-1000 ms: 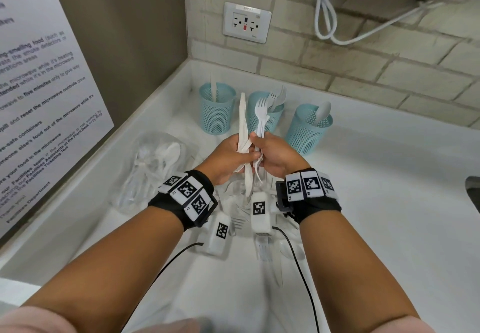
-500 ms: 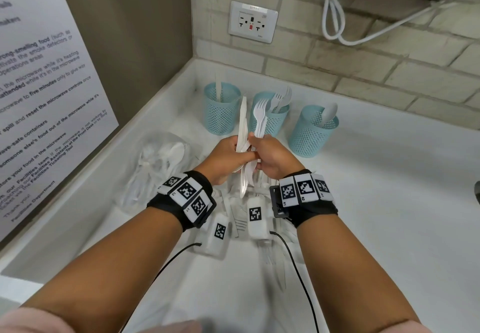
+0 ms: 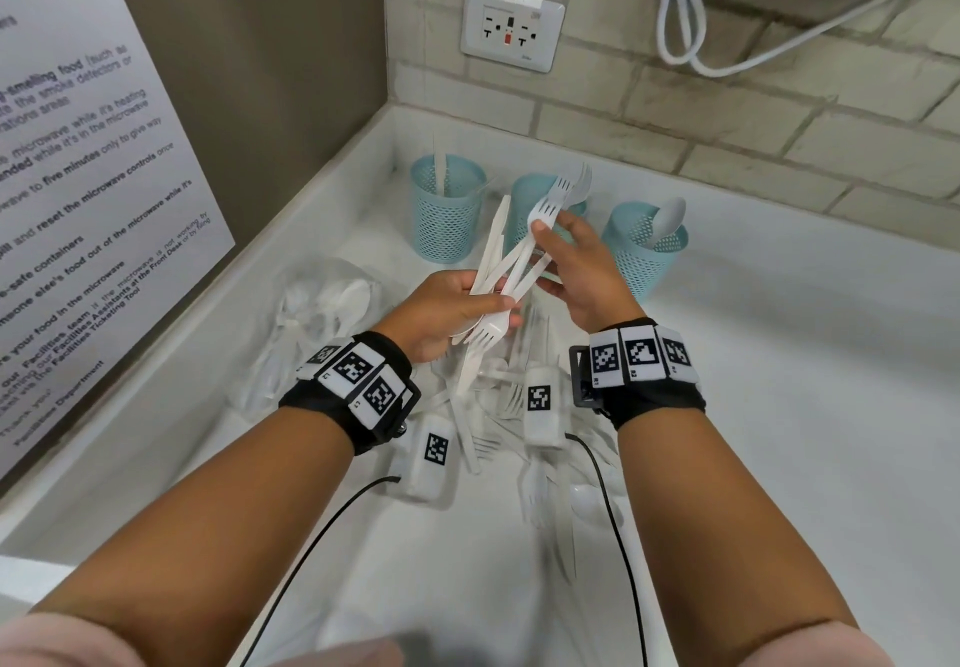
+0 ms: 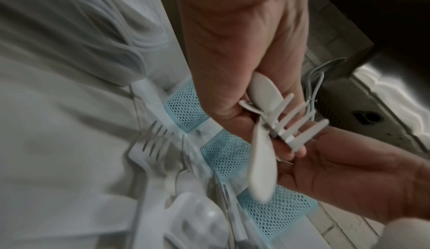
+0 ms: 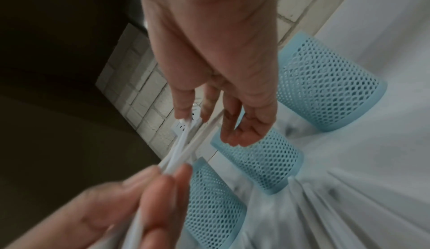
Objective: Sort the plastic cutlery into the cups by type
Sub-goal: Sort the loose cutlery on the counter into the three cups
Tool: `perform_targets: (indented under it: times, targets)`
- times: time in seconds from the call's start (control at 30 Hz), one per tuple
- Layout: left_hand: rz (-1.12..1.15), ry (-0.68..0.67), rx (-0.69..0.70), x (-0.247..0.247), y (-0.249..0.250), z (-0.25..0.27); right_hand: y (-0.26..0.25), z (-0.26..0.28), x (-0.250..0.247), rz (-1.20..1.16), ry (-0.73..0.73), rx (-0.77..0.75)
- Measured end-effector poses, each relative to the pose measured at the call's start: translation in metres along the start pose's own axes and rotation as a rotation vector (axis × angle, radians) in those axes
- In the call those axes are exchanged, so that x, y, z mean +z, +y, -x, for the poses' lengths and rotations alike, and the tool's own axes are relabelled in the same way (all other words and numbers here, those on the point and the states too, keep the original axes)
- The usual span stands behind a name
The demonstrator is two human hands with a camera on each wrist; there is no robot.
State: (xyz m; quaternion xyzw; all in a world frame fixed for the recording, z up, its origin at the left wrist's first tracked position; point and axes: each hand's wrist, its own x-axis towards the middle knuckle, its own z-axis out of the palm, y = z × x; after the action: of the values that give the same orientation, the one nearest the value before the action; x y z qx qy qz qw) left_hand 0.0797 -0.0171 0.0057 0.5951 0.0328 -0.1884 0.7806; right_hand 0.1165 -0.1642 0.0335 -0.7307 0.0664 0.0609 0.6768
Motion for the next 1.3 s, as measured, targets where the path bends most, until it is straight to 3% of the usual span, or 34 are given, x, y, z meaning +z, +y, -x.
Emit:
perform_targets:
  times: [0.4,0.7,0.97,1.03,1.17,1.3]
  targets:
    - [-0.01,-0.025,-0.019,0.0,-0.003,0.003,-0.008,0.003,-0.007,-0.098,0.057,-0.047]
    - [0.006,-0.106,-0.078,-0.001,0.002,0.009,-0.011,0.006,-0.016,-0.434,-0.148,-0.099]
    - [0.001,-0.164,-0.135,-0.004,0.005,0.015,-0.005,0.008,-0.031,-0.438,-0.297,-0.147]
    - [-0.012,-0.174,-0.132,-0.003,0.004,0.016,-0.004,0.006,-0.03,-0.409,-0.218,-0.168]
    - [-0.014,-0.164,-0.119,-0.004,0.005,0.016,0.0,-0.004,-0.03,-0.385,0.102,-0.143]
    - [0.047,-0.106,-0.105,-0.011,0.005,0.017,-0.002,-0.007,-0.045,-0.57,0.374,-0.139]
